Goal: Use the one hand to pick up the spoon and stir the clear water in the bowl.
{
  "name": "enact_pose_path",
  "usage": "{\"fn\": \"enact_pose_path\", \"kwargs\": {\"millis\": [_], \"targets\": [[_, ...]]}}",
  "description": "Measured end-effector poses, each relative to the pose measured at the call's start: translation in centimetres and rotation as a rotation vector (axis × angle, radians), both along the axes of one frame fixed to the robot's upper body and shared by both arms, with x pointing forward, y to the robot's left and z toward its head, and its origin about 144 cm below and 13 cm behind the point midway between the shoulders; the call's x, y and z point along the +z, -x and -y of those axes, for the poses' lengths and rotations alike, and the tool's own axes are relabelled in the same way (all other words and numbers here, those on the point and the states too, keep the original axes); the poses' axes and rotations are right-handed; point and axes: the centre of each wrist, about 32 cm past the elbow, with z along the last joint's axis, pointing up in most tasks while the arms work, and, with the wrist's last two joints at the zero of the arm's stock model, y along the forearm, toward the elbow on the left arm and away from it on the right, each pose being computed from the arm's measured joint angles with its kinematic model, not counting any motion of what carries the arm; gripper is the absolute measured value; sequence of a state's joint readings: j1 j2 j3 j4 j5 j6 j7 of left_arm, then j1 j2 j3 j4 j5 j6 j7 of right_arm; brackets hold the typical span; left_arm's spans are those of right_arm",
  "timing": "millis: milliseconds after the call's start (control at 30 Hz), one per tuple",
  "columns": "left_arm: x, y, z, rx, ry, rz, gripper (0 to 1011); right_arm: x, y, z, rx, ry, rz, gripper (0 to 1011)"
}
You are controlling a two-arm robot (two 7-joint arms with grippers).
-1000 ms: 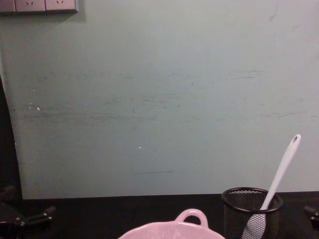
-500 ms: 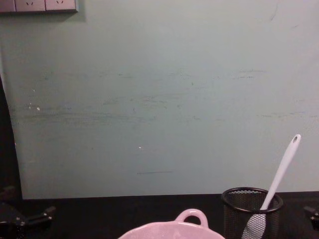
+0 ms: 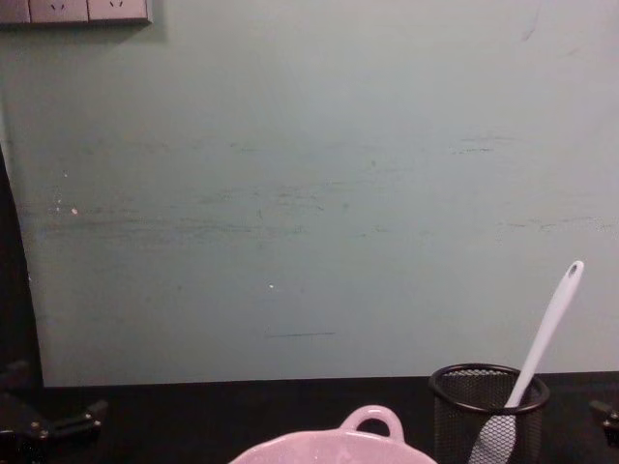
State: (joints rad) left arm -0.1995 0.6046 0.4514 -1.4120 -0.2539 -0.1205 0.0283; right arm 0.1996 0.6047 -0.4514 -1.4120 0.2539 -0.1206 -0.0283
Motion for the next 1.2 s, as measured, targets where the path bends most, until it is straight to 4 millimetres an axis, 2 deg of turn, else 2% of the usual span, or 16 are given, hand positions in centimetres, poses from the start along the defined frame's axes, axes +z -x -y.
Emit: {"fn": "enact_pose_path", "kwargs": {"millis": [133,333,467,567,767,1200], "targets": [[0.0,0.0,0.0,0.0,0.0,0.0,1011,0.0,0.0,0.0,0.001,-0.001,0.001,1004],[0.0,0.0,0.0,0.0,0.0,0.0,1011,1.8,1.0,0.3,0.06,-0.043,0.019,1004],[0.0,0.0,0.0,0.0,0.0,0.0,1011,2.6,1.8,0.7,0.09,-0.156,0.011,1004],[0.0,0.0,0.0,0.0,0.0,0.0,1011,3.2,2.2,1.2,0.12,-0.311,-0.009,1004],[0.0,0.0,0.0,0.0,0.0,0.0,1011,3.4,2.3,1.4,0.145,-0.54,-0.059,1004],[0.0,0.0,0.0,0.0,0.0,0.0,1011,4.2,1.0,1.0,0.138,-0.766,-0.196,1004]]}}
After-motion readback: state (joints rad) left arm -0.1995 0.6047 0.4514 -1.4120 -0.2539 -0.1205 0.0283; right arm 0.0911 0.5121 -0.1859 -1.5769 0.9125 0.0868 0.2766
